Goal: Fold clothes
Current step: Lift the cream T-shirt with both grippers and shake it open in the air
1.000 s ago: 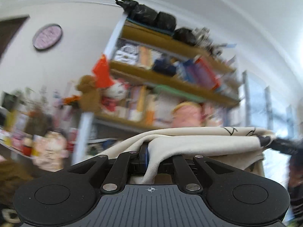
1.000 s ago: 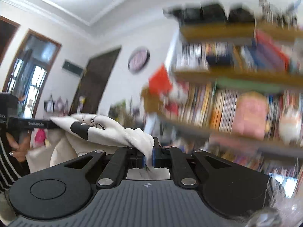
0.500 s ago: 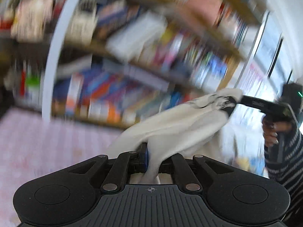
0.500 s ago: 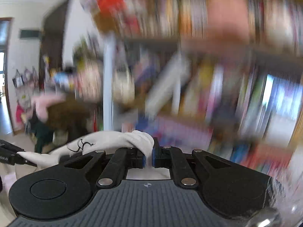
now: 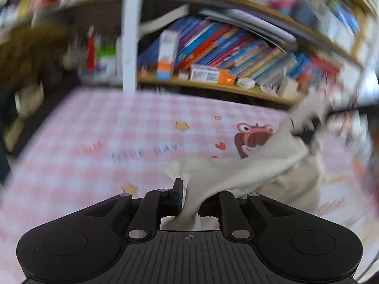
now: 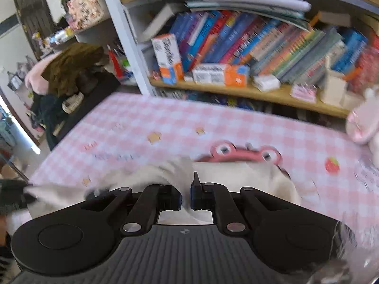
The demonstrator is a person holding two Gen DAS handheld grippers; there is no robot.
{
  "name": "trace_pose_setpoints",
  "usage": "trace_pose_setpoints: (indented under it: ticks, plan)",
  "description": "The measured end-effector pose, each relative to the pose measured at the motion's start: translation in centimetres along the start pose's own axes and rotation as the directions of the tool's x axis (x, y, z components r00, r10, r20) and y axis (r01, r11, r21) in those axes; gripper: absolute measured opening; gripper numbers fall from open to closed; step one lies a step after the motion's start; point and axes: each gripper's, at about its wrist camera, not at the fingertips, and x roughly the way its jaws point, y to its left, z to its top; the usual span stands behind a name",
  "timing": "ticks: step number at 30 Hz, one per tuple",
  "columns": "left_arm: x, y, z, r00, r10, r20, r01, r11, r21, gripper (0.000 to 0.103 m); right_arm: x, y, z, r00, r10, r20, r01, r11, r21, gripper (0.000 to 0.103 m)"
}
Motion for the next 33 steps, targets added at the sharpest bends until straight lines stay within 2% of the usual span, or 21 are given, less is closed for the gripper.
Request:
trace_pose_setpoints:
  ticks: [2, 3, 5, 7, 9, 10, 12, 15, 18, 21, 24, 27, 29, 30, 32, 33]
  plan:
    - [-0.7, -1.7, -0.4, 0.999, 0.047, 0.027, -0.050, 0.991, 0.120, 0.010, 1.0, 0.3, 1.6, 1.000, -0.003, -0.007, 0.003, 1.000, -0.022, 0.009]
    - [-0.9, -1.9, -0.5, 0.998, 0.051, 0.028, -0.054, 0.990, 0.128, 0.006, 1.4, 0.4, 2.3, 1.000, -0.007, -0.009, 0.006, 0.999, -0.034, 0.012]
    - [-1.5, -0.8, -0.4, 0.998, 0.043, 0.041, -0.045, 0.999, 0.029, 0.005, 2.1, 0.8, 2.9, 1.000, -0.010, -0.012, 0.009, 0.995, -0.098, 0.018]
    - [-2.4, 2.1, -0.6, 0.996, 0.041, 0.079, -0.026, 0.984, -0.178, 0.004, 2.0, 1.3, 2.6, 1.000, 0.007, -0.017, -0.011, 0.973, -0.233, 0.048]
    - [-3.6, 4.8, -0.6, 0.992, 0.033, 0.124, 0.009, 0.945, -0.328, 0.004, 0.9, 1.9, 1.5, 0.999, 0.043, -0.016, -0.046, 0.911, -0.409, 0.058]
    - [-4.1, 5.8, -0.5, 0.990, 0.037, 0.139, 0.017, 0.928, -0.371, 0.004, 0.4, 2.0, 0.8, 0.998, 0.058, -0.028, -0.064, 0.868, -0.493, 0.065]
    - [-4.7, 6.1, 0.1, 0.990, 0.077, 0.122, -0.032, 0.943, -0.331, 0.004, 0.3, 2.3, -1.1, 0.998, 0.042, -0.056, -0.068, 0.788, -0.612, 0.068]
    - [-5.0, 5.8, 0.7, 0.987, 0.114, 0.114, -0.076, 0.953, -0.293, 0.004, 0.7, 2.8, -4.0, 0.997, -0.008, -0.072, -0.048, 0.664, -0.746, 0.067]
    - [-5.9, 5.7, 1.4, 0.981, 0.127, 0.145, -0.081, 0.954, -0.288, 0.004, 2.5, 3.9, -5.7, 0.998, -0.061, -0.022, 0.017, 0.572, -0.820, 0.063]
    - [-6.4, 5.5, 1.8, 0.978, 0.126, 0.167, -0.076, 0.959, -0.273, 0.004, 4.6, 5.1, -6.7, 0.994, -0.106, 0.027, 0.071, 0.435, -0.898, 0.056]
    - [-6.5, 5.3, 1.9, 0.977, 0.136, 0.165, -0.087, 0.958, -0.273, 0.004, 7.5, 5.8, -7.4, 0.990, -0.139, 0.015, 0.058, 0.309, -0.949, 0.053]
    - [-6.7, 5.2, 2.0, 0.976, 0.141, 0.164, -0.091, 0.955, -0.284, 0.004, 10.1, 6.2, -8.5, 0.986, -0.157, -0.053, -0.018, 0.219, -0.976, 0.053]
    - [-7.0, 5.3, 2.0, 0.976, 0.143, 0.163, -0.091, 0.952, -0.291, 0.004, 11.3, 6.4, -9.3, 0.982, -0.160, -0.099, -0.070, 0.174, -0.982, 0.051]
    - [-7.2, 5.4, 2.0, 0.976, 0.142, 0.164, -0.090, 0.952, -0.291, 0.004, 11.7, 6.5, -9.5, 0.982, -0.154, -0.110, -0.083, 0.172, -0.982, 0.050]
    - [-7.7, 5.4, 2.1, 0.976, 0.136, 0.170, -0.083, 0.954, -0.290, 0.004, 12.3, 6.8, -9.7, 0.985, -0.131, -0.115, -0.089, 0.193, -0.977, 0.045]
    - [-8.0, 5.3, 2.1, 0.976, 0.132, 0.175, -0.078, 0.955, -0.286, 0.004, 12.5, 6.9, -9.4, 0.986, -0.117, -0.121, -0.091, 0.236, -0.968, 0.036]
